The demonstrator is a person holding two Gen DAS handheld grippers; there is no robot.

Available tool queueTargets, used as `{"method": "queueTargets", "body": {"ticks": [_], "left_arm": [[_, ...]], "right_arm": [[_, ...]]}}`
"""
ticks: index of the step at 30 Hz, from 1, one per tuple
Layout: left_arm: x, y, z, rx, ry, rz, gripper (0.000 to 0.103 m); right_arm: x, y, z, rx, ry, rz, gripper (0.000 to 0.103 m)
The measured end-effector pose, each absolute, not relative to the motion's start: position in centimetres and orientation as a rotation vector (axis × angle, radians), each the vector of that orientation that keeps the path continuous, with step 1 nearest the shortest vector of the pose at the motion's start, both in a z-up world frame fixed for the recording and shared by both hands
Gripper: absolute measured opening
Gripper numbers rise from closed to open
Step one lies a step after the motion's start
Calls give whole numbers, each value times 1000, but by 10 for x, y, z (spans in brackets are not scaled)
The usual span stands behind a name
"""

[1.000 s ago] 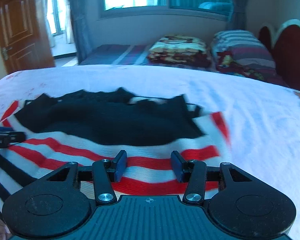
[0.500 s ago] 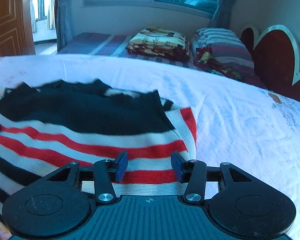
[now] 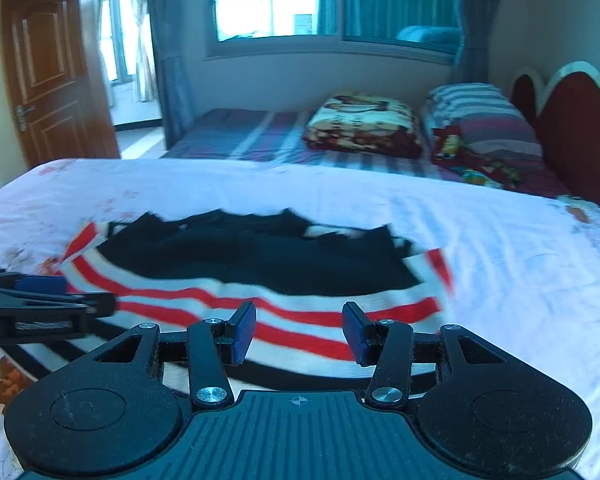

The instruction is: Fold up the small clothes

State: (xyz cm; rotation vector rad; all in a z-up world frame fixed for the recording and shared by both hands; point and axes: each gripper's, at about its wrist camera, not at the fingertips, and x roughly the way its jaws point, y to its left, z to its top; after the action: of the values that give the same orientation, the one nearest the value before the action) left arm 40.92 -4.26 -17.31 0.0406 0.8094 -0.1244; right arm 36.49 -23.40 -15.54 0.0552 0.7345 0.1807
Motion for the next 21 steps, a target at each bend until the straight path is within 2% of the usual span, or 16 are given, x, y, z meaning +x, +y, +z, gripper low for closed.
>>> {"method": "queueTargets", "body": {"ticks": [2, 4, 9, 15, 21], "left_arm": [[412, -44, -185, 61, 829, -100, 64], [414, -42, -196, 61, 840, -87, 69], [409, -29, -204, 44, 833, -103, 74], [394, -14, -197, 44, 808, -56, 73], [391, -9, -205, 63, 818, -24, 74]], "right_arm": [[369, -224, -169, 57, 746, 197, 48], [375, -220, -185, 79, 776, 213, 48], [378, -238, -216, 78, 796, 248, 48], [362, -270, -212, 119, 764, 239, 48], [354, -288, -228, 32, 765, 228, 48]]}}
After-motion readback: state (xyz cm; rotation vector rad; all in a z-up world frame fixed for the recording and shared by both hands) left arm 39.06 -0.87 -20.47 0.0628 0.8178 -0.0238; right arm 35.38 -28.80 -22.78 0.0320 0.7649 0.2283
